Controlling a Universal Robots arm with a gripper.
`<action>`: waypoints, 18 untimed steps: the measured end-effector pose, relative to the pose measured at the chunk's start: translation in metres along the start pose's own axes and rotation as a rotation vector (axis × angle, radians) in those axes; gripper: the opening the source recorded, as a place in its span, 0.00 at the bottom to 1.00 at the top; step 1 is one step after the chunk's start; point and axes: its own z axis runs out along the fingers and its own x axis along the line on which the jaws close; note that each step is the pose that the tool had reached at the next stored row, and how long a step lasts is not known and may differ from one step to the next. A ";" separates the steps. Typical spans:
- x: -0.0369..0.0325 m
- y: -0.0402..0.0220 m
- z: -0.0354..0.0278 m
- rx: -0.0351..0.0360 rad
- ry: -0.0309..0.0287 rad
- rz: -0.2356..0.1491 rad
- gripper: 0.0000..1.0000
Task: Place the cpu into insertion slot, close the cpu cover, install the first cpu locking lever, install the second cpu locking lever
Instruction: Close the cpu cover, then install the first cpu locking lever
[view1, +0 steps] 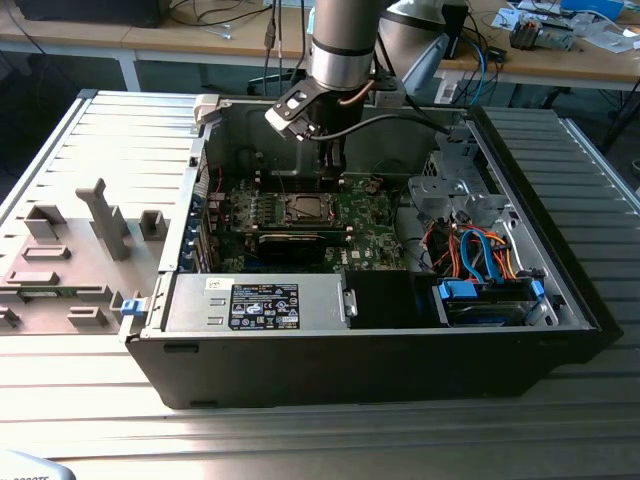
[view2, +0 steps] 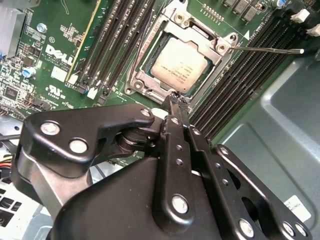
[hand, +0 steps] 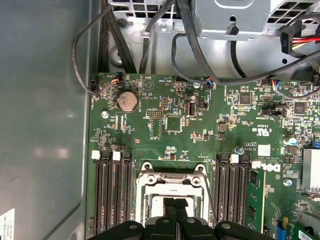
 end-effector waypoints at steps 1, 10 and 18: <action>0.0000 0.0000 0.0000 0.0000 0.0000 0.000 0.11; 0.0000 0.0000 -0.0008 0.0000 0.0000 0.000 0.11; 0.0000 0.0000 -0.0008 -0.0010 -0.0011 -0.056 0.11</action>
